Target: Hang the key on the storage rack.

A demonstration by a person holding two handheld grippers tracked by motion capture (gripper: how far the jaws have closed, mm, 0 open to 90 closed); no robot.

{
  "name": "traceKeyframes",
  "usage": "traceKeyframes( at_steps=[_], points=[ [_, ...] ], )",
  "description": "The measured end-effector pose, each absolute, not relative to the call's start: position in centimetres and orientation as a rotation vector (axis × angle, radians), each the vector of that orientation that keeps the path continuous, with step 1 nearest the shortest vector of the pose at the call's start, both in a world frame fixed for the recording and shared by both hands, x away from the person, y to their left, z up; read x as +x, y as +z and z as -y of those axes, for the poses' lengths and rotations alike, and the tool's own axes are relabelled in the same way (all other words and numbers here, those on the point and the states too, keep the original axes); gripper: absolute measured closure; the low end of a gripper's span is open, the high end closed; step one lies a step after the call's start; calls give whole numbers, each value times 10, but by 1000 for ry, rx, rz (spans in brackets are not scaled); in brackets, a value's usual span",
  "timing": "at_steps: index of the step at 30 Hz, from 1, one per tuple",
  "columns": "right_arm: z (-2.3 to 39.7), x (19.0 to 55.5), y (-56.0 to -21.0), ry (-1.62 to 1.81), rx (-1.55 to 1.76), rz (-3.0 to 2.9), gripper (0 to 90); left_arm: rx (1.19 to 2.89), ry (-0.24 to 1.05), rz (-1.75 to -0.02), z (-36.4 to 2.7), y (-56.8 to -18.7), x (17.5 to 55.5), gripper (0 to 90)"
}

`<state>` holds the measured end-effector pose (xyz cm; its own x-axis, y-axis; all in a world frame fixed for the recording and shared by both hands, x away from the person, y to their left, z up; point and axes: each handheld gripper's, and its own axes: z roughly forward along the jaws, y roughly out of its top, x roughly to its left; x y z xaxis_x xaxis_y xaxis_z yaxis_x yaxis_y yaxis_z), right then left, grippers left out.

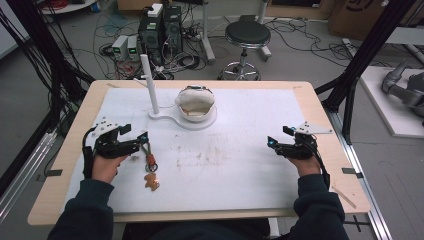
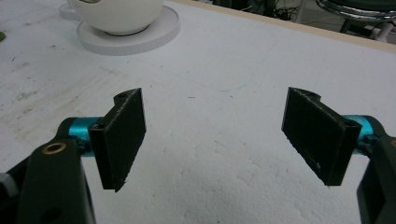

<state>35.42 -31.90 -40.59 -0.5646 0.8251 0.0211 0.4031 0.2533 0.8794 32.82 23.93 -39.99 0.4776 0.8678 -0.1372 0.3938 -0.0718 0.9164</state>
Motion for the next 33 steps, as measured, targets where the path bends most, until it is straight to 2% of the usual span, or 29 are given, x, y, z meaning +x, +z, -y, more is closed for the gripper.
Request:
traceKeyframes(
  at_steps=[8,17,19,22,26,28,29,30,31,33],
  points=[
    [317,357,-408,1251,1111,-2095,221,1758,532,-1147,-231,-418,309,273],
    [315,360,-410,1237,1106,-2107,229,1988,476,-1203,-203,-445,311,279],
    [314,360,-410,1231,1105,-2114,229,1995,457,-1203,-200,-449,314,307],
    [314,359,-410,1232,1103,-2111,231,2043,495,-1166,-197,-449,315,350],
    [315,359,-409,1230,1106,-2109,231,2057,491,-1083,-203,-449,320,552],
    [315,359,-409,1228,1111,-2109,231,2081,479,-1028,-206,-449,324,562],
    [314,359,-410,1223,1102,-2116,234,2123,492,-935,-206,-449,326,570],
    [314,359,-410,1223,1102,-2116,234,2123,492,-935,-206,-449,326,573],
    [313,359,-410,1221,1096,-2121,235,2156,535,-863,-205,-448,327,573],
    [313,359,-410,1218,1097,-2123,236,2145,550,-882,-202,-448,326,558]
  ],
)
